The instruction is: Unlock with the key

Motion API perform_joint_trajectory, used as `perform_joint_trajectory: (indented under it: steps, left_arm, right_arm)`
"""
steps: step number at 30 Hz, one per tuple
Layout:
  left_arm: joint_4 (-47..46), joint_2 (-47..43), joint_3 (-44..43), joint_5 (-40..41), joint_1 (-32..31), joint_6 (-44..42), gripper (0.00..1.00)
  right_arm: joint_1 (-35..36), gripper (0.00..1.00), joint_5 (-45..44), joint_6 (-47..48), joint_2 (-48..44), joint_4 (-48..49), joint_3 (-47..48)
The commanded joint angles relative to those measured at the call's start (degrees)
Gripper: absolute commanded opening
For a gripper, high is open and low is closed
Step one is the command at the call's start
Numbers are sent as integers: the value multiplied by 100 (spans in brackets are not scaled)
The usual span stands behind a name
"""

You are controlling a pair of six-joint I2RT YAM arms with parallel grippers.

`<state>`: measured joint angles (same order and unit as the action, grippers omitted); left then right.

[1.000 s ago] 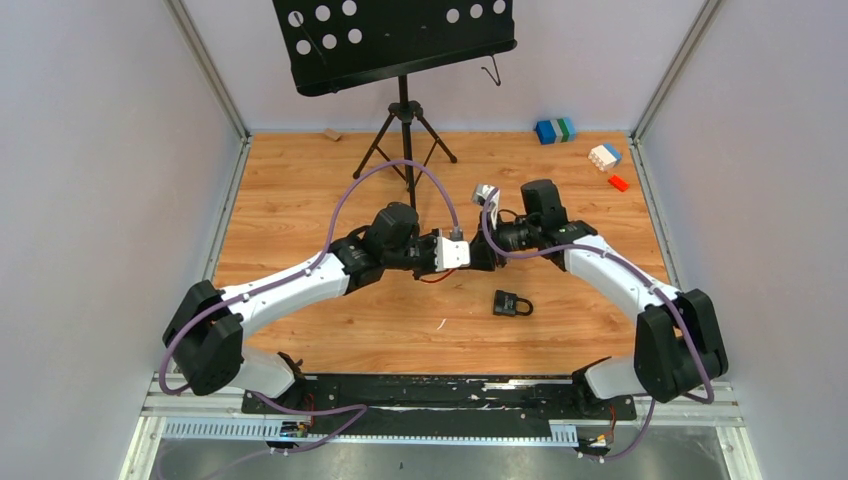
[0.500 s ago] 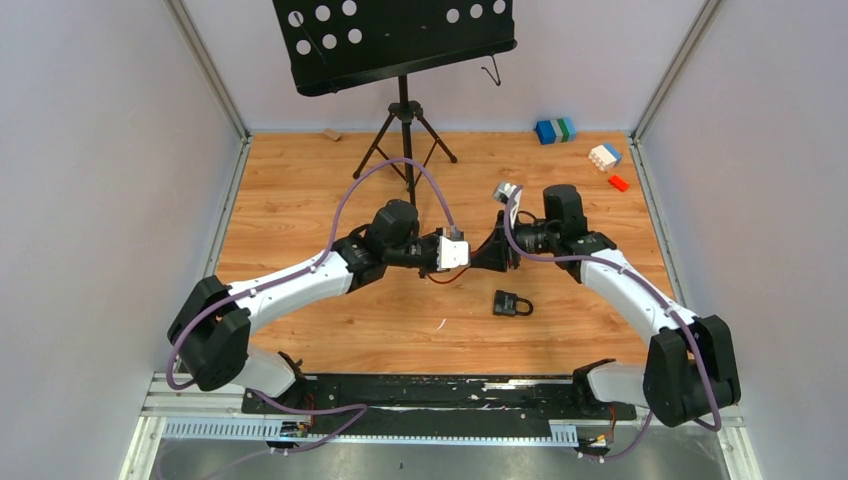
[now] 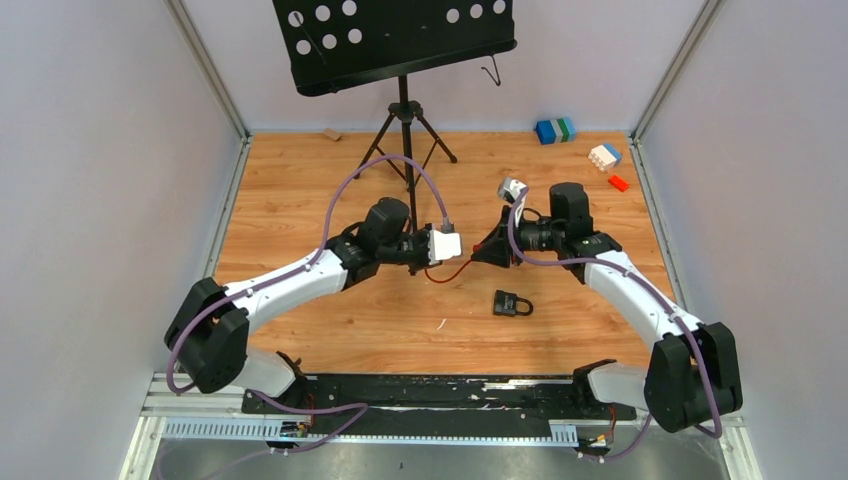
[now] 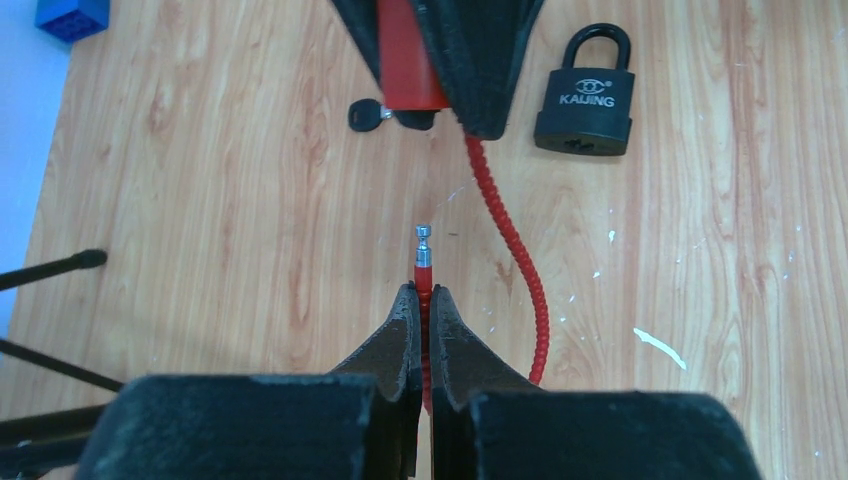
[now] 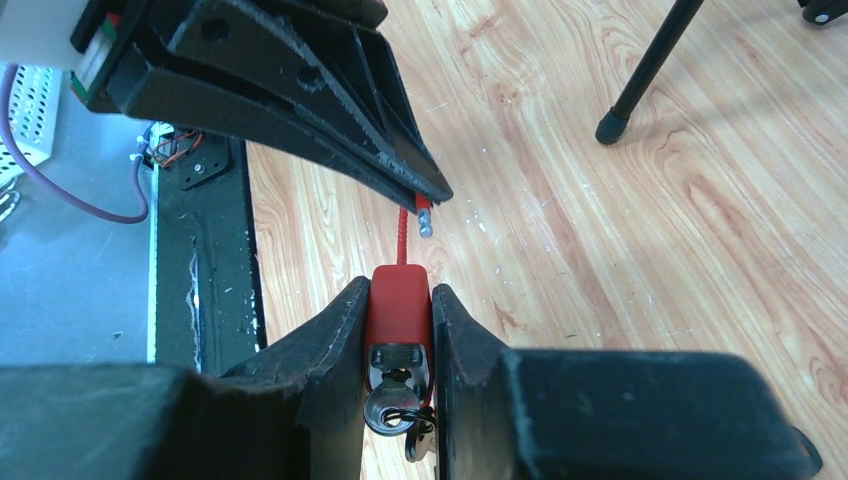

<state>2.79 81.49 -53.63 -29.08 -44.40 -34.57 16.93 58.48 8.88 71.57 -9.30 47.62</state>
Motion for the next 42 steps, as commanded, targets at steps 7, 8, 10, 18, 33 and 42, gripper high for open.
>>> perform_joint_trajectory:
  steps: [7,8,10,18,33,42]
  left_arm:
    - [142,-466,-13,1207,213,632,1]
    - [143,-536,5,1425,287,691,2]
    - [151,-716,67,1677,433,771,8]
    - [187,-1479,245,2320,1102,1181,61]
    - [283,-1670,303,2185,1180,1265,96]
    - [338,-1600,274,1951,1181,1262,100]
  right_arm:
    - [-23,0,-762,556,-93,-23,393]
    - [-23,0,-844,564,-78,-27,405]
    - [-23,0,-995,586,-68,-62,443]
    - [-401,0,-1328,457,232,-133,693]
    - [-2580,0,-843,455,656,-377,1151]
    - [-3018,1,-1076,-183,2033,-79,1600]
